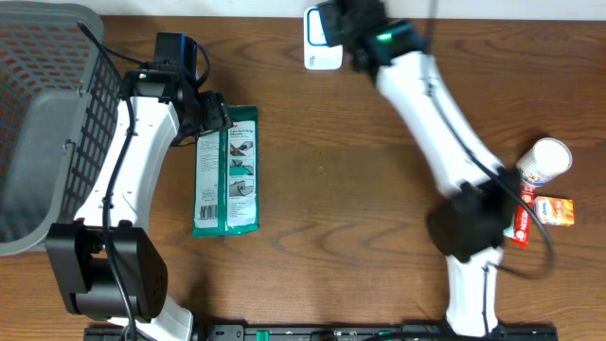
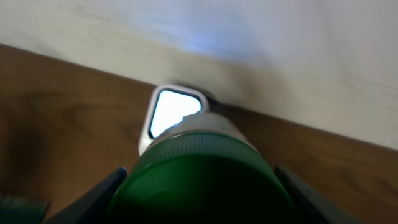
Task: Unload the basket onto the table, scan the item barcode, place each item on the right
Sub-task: 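Carry the jar right and lower it beside the packs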
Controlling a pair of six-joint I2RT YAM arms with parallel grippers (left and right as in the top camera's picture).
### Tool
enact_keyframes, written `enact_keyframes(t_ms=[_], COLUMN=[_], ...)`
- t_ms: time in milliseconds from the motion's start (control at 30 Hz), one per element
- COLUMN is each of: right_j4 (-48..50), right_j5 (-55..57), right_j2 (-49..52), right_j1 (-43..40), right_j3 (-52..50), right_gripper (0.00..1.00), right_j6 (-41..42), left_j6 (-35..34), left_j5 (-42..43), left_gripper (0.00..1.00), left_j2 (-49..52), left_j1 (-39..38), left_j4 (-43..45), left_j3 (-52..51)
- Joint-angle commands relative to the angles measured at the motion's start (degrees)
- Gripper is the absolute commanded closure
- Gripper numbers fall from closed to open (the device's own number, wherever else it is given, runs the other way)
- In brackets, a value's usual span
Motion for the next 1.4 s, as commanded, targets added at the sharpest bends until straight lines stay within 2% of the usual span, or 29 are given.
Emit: enact_keyframes(t_ms=[0, 233, 333, 433, 600, 867, 1167, 1367], right_j4=[-7.52, -28.52, -34.40, -36.17, -32.09, -15.80, -6.16, -6.14], right_j5=[-2.23, -5.20, -5.55, -5.22, -5.11, -5.14, -4.72, 1.18], right_j2=[-5.57, -7.89, -7.26, -7.02, -7.02, -7.02, -7.02, -7.02], right_j1=[-2.95, -9.14, -11.65, -14.03, -18.25, -25.24, -28.83, -29.40], right_j3=[0.96, 0.90, -0.42, -3.80, -14.08, -32.02, -40.52, -41.72], right_gripper=[0.99, 0.99, 0.99, 0.99, 0.99, 0.99, 0.99, 0.99], right_j6=[2.05, 3.65, 3.98, 4.04, 4.02, 4.02, 3.98, 4.00], left_j6=[0.35, 0.35, 0.35, 0.35, 0.35, 0.35, 0.35, 0.35], left_j5=[-0.74, -0.74, -0.74, -0.74, -0.74, -0.74, -0.74, -0.74], left_gripper=[0.19, 0.19, 0.19, 0.19, 0.19, 0.19, 0.19, 0.19], left_j2=[-0.72, -0.72, -0.72, -0.72, -0.72, -0.72, -0.72, -0.72], left_j1=[0.24, 0.24, 0.24, 0.24, 0.24, 0.24, 0.24, 0.24], left_j4=[-0.02, -0.02, -0.02, -0.02, -0.02, -0.02, -0.02, -0.02], left_j3=[-0.46, -0.46, -0.46, -0.46, -0.46, -0.46, -0.46, -0.46])
